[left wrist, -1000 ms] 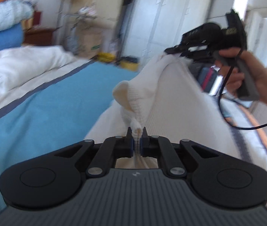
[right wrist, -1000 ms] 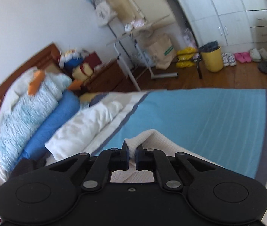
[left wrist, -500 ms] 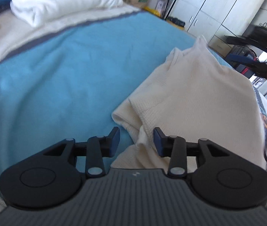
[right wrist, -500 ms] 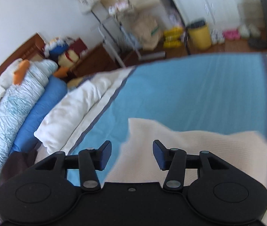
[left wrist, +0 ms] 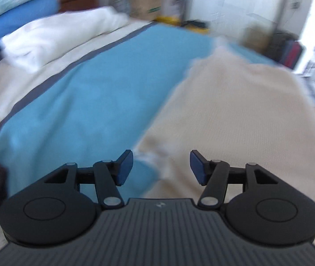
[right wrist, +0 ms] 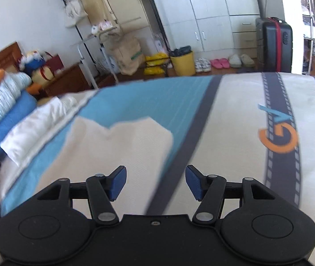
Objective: Fold clothes
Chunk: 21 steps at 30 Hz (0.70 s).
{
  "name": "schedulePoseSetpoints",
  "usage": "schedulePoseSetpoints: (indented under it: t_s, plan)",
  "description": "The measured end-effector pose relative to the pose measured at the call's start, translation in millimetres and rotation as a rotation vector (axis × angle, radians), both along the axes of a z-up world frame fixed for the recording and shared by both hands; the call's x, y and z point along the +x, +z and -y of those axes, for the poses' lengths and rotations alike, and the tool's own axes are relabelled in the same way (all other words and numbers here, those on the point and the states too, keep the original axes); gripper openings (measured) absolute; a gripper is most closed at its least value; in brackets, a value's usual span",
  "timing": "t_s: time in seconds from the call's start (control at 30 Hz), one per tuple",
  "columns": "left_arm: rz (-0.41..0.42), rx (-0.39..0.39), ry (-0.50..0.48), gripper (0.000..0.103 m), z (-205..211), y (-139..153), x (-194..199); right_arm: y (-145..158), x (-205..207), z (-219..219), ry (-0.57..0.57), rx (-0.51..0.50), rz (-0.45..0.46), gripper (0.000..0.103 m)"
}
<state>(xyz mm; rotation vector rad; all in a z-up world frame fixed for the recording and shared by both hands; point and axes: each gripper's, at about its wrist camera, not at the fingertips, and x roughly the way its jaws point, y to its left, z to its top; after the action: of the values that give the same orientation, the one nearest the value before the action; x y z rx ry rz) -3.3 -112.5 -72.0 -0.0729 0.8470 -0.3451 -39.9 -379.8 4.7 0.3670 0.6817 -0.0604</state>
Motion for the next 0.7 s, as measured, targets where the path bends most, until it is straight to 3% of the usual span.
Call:
schedulePoseSetpoints:
  t_s: [0.07,0.13,0.23,0.3,0.37,0.47,0.57,0.6,0.67,0.7]
  plan:
    - [-0.057,-0.109,-0.110,0.059,3,-1,0,0,14,-2,0.012,0.007,0.008,0.064]
    - [-0.035,-0.111,-0.129,0.059,8,2,-2,-4,25,-5,0.014,0.005,0.008,0.064]
    - [0.066,-0.078,-0.152,0.059,14,19,-2,-16,29,-3,0.007,0.039,-0.012,0.064]
    - [0.103,-0.132,-0.202,0.059,17,31,8,-25,28,2,0.002,0.094,-0.032,0.064]
    - [0.066,-0.212,-0.311,0.063,25,38,30,-32,29,6,0.004,0.165,-0.037,0.064]
    - [-0.060,-0.272,-0.387,0.063,45,30,82,-40,35,11,0.011,0.263,-0.021,0.064]
    - [-0.144,-0.271,-0.319,0.063,65,12,133,-48,42,14,0.018,0.323,0.006,0.064]
    - [-0.165,-0.241,-0.254,0.063,74,4,147,-53,44,16,0.005,0.340,0.009,0.064]
    - [-0.139,-0.176,-0.199,0.062,82,-9,170,-62,47,19,-0.022,0.367,0.007,0.065]
    - [-0.136,-0.142,-0.182,0.053,85,-16,179,-67,49,21,-0.027,0.379,0.004,0.065]
